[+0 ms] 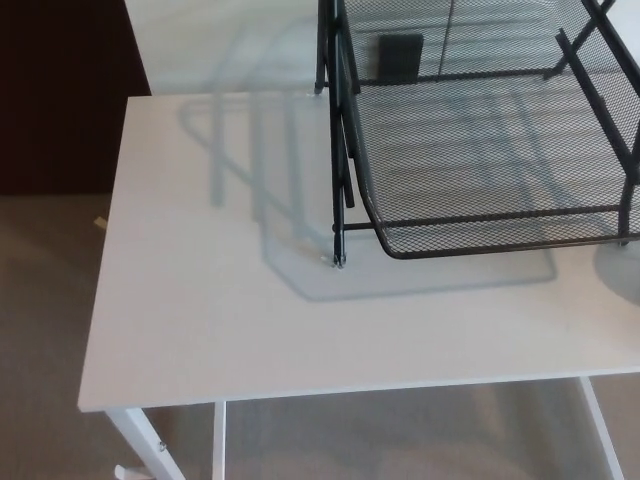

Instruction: The robot walks towards a desk on which a file tray is kept in the middle and a toilet paper roll is kept on its right. The robot uses its right hand to hook on finger in the gap of the roll and grabs it, lifts it and places it on the tray.

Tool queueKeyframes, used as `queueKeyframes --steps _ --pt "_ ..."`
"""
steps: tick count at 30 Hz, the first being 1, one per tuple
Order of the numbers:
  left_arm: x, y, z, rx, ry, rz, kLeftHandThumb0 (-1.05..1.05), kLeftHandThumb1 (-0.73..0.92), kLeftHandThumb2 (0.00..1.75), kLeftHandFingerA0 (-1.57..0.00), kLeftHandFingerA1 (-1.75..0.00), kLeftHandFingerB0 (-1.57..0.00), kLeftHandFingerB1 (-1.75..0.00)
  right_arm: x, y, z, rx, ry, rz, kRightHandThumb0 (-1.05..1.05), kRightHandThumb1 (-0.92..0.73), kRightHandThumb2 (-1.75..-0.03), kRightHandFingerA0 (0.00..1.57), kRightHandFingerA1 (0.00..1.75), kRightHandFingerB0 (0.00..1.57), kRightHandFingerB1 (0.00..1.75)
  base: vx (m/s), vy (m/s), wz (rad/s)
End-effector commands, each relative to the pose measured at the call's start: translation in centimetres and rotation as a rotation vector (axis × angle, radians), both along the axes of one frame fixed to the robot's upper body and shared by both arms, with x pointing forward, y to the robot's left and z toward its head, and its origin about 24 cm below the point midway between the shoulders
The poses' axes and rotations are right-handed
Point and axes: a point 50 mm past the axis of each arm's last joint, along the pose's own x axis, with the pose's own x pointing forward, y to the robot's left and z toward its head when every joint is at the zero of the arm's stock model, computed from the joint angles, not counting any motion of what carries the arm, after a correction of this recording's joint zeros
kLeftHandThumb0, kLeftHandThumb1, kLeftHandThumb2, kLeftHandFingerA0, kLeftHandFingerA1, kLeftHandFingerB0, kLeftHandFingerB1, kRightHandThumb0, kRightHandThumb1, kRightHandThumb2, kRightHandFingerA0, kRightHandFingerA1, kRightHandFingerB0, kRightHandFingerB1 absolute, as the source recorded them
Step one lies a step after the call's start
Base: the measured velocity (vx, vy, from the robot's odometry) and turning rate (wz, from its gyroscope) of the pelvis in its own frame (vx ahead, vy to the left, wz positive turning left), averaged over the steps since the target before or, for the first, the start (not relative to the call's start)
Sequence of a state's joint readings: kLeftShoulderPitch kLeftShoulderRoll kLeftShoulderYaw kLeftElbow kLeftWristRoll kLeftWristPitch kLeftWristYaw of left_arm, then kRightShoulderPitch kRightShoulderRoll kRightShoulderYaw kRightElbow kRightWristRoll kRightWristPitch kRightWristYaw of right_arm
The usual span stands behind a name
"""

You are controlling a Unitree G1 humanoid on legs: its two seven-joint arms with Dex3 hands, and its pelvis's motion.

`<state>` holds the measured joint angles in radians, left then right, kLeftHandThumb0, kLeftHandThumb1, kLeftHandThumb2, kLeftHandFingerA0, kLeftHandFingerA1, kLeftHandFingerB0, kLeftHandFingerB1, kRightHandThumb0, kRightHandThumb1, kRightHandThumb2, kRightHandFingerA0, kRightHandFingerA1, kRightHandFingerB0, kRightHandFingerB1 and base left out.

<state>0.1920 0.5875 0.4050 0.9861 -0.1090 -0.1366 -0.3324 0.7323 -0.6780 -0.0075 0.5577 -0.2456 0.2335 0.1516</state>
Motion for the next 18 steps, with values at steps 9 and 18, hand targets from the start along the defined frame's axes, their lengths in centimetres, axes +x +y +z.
queueKeyframes --steps 9,18 --pt "-0.2 0.6 1.2 -0.142 -0.069 0.054 -0.71 0.92 0.76 -0.20 -0.48 -0.08 -0.31 17.9 -7.3 14.8 0.202 -1.721 -0.677 -0.63 -0.55 -0.79 0.07 0.52 0.07 0.36 0.00 0.001 -0.01" --pt "0.7 0.3 2.2 -0.153 -0.106 -0.001 -0.71 0.92 0.75 -0.18 -0.54 -0.05 -0.30 22.9 -3.6 18.6 0.151 -1.822 -0.309 -0.46 -0.64 -0.59 0.34 0.45 0.14 0.28 0.00 0.000 0.00"
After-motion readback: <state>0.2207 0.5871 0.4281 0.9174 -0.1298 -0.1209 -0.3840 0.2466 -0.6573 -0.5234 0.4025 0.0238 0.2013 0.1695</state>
